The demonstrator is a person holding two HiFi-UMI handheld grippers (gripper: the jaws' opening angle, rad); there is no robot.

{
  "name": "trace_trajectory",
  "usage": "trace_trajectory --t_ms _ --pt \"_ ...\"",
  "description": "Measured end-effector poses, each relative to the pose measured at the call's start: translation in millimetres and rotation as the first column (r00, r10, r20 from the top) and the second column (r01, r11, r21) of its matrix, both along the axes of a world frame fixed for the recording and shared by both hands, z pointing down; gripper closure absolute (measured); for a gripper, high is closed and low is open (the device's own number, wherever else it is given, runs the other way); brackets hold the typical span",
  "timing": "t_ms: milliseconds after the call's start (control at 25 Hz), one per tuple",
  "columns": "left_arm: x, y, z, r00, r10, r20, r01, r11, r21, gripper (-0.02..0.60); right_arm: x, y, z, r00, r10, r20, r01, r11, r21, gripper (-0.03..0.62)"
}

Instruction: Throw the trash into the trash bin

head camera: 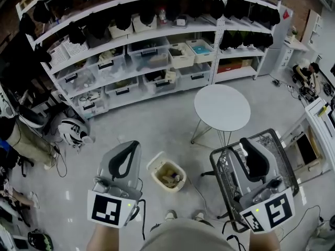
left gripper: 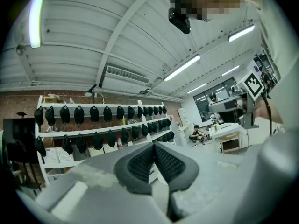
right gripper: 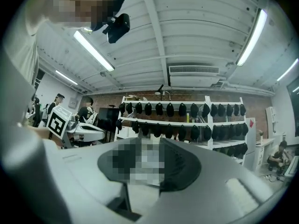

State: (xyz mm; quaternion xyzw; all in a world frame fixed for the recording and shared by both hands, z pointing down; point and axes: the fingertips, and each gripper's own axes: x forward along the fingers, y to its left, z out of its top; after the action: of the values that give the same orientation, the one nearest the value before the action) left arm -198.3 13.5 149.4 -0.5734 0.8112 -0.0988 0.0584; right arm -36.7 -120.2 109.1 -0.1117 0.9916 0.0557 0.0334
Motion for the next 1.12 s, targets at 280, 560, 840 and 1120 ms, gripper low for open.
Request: trace_trajectory --t_ms 280,560,840,1120 --pt "30 2 -14 1.0 0.014 0.011 -0.015 0.997 0.074 0.578 17 3 -4 0.999 -0.037 0.009 0.037 0.999 -0.038 0.52" --pt "43 -7 13 0.999 0.025 -0.021 -0.024 0.999 0.037 0.58 27 -1 20 0.997 0.007 -0.08 -0.006 1.0 0.009 0.583" --pt "50 -14 37 0.997 0.036 -0.068 -0.036 0.999 -0.002 0.58 22 2 37 0.995 -0.028 -0.093 0.024 0.999 -0.037 0.589" --pt "56 -14 44 0.997 0.033 -0.076 -0.034 0.999 -0.009 0.578 21 8 40 0.992 -0.057 -0.109 0.056 0.998 -0.018 0.589"
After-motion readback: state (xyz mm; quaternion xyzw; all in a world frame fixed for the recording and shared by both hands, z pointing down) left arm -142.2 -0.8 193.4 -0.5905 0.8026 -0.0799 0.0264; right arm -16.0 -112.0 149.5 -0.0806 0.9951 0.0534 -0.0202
